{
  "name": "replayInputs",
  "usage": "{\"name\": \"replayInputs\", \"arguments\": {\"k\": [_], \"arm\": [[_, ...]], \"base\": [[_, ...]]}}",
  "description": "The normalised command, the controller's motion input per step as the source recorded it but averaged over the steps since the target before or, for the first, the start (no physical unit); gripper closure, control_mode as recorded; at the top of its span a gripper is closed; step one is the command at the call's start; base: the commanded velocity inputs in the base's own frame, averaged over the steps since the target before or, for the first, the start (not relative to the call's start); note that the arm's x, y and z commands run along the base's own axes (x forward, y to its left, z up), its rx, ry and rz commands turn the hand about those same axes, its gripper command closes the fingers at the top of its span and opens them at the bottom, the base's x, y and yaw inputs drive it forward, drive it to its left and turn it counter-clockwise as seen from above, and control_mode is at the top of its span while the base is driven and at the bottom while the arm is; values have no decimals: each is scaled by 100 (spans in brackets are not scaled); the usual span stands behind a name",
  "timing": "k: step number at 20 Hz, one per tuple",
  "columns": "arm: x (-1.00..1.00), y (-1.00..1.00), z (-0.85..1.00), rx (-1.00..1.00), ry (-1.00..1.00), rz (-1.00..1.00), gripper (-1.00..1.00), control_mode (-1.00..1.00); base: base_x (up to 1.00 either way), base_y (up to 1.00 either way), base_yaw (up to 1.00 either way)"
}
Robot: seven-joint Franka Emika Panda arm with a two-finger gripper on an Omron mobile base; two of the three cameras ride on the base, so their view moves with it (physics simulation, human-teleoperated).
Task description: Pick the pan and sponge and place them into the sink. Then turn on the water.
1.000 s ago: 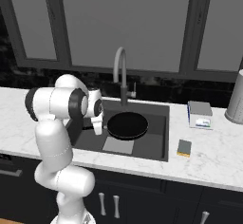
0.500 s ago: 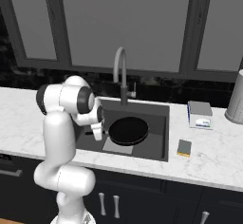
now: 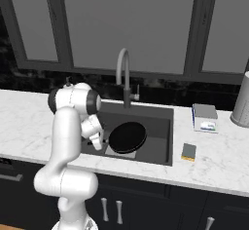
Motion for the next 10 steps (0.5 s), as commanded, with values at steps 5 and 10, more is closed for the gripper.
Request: {"name": "replayInputs", "arguments": {"k": [5, 10], "arm": [[50, 0, -29, 6, 0, 1, 100, -100], [71, 0, -13, 11, 1, 6, 100, -100]], "base": [[0, 0, 0], [0, 0, 0]]}}
